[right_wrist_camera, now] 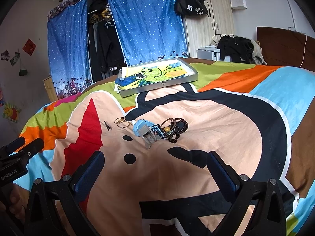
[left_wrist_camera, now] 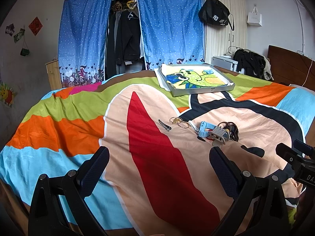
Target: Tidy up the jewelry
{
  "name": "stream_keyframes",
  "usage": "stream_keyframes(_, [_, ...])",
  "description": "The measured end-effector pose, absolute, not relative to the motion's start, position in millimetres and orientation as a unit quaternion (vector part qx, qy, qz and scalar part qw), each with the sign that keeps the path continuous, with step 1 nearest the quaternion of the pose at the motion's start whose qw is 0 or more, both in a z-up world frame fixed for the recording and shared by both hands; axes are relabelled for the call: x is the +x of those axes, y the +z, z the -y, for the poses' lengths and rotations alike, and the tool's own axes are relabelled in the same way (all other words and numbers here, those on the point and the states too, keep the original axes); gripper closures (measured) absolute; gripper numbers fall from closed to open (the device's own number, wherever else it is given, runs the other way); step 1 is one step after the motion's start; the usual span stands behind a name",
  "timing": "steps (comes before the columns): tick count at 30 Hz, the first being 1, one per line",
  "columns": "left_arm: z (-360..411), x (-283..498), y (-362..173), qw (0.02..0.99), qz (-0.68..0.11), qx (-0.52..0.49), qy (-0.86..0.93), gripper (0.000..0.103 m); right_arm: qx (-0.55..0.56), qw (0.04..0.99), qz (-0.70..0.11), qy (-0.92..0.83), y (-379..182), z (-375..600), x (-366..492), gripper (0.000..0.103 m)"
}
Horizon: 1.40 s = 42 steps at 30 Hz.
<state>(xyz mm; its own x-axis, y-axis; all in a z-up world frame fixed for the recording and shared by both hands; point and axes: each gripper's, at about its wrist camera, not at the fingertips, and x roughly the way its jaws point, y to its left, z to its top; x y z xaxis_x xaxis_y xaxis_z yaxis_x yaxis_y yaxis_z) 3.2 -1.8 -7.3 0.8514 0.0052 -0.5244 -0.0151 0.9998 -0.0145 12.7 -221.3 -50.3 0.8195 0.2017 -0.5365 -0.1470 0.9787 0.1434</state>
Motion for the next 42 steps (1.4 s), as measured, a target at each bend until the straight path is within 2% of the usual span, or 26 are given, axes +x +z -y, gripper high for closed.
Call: stream_keyframes(42, [2.5, 3.6, -6.8, 0.962, -0.273, -0.009, 0.006, 0.003, 0.054, 0.951, -0.291, 0.09, -49.3, 222.7, 12.1, 0.0])
